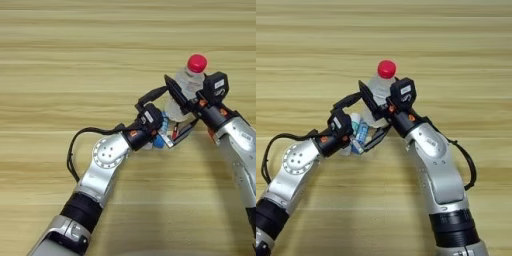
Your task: Move the objects on the table
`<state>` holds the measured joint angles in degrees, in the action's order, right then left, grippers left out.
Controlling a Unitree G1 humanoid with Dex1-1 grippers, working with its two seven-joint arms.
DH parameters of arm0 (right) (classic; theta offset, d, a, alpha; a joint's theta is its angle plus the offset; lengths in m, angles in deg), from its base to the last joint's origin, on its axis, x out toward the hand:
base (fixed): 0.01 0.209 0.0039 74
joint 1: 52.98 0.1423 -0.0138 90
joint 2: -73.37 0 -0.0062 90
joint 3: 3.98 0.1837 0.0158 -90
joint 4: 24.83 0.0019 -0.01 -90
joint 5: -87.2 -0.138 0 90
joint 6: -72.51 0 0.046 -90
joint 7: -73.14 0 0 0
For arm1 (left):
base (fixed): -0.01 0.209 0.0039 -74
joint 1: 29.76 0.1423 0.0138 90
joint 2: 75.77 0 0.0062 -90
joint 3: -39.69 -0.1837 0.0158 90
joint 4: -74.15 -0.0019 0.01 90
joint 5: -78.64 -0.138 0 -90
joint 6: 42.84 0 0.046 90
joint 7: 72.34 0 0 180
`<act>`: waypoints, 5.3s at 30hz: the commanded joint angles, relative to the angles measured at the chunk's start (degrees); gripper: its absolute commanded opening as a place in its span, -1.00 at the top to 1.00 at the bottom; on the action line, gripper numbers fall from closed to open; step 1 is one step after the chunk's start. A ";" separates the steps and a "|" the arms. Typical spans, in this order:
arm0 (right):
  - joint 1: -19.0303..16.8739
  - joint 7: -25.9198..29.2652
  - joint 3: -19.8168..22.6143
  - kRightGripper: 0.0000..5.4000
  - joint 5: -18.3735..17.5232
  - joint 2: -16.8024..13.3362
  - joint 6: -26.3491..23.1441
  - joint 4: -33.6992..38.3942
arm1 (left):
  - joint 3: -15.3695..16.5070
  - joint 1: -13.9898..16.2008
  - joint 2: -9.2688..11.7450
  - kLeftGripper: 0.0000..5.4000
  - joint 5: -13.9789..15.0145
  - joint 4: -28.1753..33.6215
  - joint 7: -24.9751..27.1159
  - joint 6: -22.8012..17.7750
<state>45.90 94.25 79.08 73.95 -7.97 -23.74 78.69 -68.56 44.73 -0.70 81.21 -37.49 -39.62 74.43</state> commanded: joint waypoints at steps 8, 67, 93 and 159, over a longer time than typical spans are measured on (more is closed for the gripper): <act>-2.21 3.62 -4.62 -0.20 -2.80 1.00 -2.33 5.57 | 0.00 -2.00 0.06 -1.00 -1.87 -3.88 -1.26 0.00; -1.47 5.47 -3.08 -1.00 -3.35 2.04 7.87 2.79 | 2.66 -3.39 -0.47 -0.17 -2.30 -6.88 -1.73 0.99; 5.49 -5.57 12.39 -1.00 -4.06 2.56 17.72 -3.69 | 8.70 -6.16 -0.39 -0.17 -0.10 -6.46 -6.34 1.34; 17.30 -18.77 18.89 -1.00 6.59 -5.48 11.79 -37.13 | 18.81 -10.53 3.89 -0.16 -5.79 -28.41 -30.52 -2.53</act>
<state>61.97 75.07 97.93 81.06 -13.69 -11.51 41.54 -49.75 34.75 2.59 76.31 -64.95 -69.47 71.59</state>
